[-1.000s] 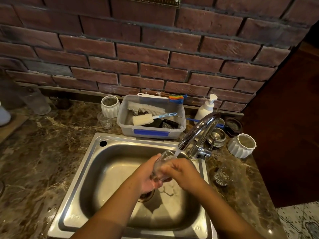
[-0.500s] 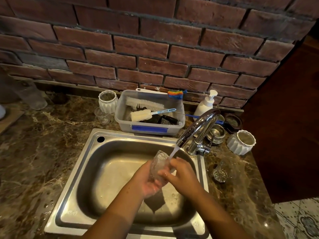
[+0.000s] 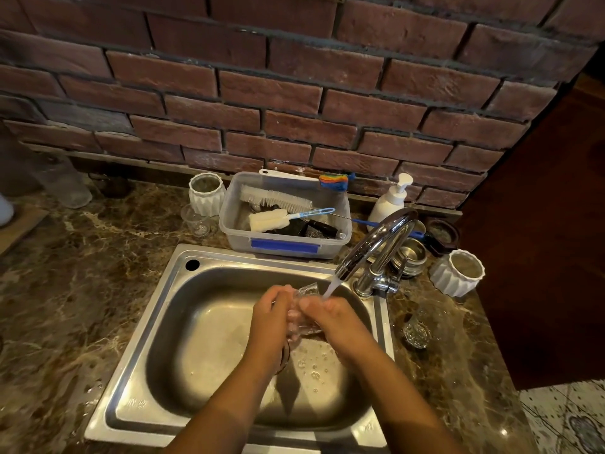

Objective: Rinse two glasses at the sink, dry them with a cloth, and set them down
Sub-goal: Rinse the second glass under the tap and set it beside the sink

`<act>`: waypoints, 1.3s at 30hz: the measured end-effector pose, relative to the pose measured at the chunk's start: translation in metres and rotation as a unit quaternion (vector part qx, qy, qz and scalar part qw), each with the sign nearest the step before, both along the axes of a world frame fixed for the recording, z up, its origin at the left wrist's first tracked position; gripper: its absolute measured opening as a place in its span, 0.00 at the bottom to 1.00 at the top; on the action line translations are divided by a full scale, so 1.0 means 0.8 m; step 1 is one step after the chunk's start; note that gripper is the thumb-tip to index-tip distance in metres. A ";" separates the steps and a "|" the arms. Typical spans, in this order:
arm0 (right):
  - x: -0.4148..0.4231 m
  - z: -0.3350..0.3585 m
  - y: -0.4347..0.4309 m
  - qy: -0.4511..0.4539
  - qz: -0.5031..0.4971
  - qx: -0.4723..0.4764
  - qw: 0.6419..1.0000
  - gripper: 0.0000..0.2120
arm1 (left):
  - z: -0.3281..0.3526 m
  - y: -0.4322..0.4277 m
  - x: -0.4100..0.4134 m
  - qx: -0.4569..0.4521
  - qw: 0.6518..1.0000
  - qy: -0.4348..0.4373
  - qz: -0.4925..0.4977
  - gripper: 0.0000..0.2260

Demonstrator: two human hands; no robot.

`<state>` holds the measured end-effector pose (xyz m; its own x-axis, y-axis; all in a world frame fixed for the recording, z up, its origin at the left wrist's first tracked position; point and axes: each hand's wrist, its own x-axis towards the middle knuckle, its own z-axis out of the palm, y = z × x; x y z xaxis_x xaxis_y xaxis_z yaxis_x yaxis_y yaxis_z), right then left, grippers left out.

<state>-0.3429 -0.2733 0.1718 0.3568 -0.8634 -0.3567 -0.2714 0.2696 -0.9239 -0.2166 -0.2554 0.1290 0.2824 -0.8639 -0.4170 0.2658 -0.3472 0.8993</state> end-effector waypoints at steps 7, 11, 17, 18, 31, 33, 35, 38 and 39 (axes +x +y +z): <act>-0.019 -0.010 -0.002 0.283 0.264 -0.339 0.857 0.13 | 0.000 -0.010 0.027 0.210 0.929 0.291 -0.087 0.20; -0.012 -0.016 0.012 0.223 0.171 -0.274 0.920 0.10 | -0.005 -0.009 0.007 0.193 0.950 0.240 -0.043 0.18; 0.021 -0.032 0.018 0.062 -0.172 -0.044 0.982 0.09 | -0.018 0.004 -0.025 -0.002 1.000 0.013 -0.012 0.10; 0.022 -0.032 0.019 0.058 -0.153 -0.066 0.984 0.09 | -0.019 0.004 -0.022 0.002 1.000 0.013 -0.017 0.10; 0.023 -0.015 0.021 0.103 -0.072 -0.160 0.979 0.10 | -0.010 -0.001 -0.009 0.039 0.993 0.113 0.007 0.15; 0.035 -0.012 0.020 0.038 -0.185 -0.052 0.981 0.12 | -0.013 0.004 -0.014 -0.010 1.000 0.010 -0.001 0.12; 0.033 -0.011 0.021 0.032 -0.177 -0.044 0.983 0.12 | -0.012 0.005 -0.010 -0.022 0.999 -0.046 -0.011 0.11; 0.012 -0.008 0.018 0.081 -0.009 -0.165 0.983 0.12 | -0.004 0.000 0.003 0.067 0.994 0.070 -0.050 0.13; 0.002 -0.006 0.013 0.101 0.059 -0.197 0.974 0.10 | -0.003 -0.003 0.011 0.125 0.979 0.144 -0.068 0.15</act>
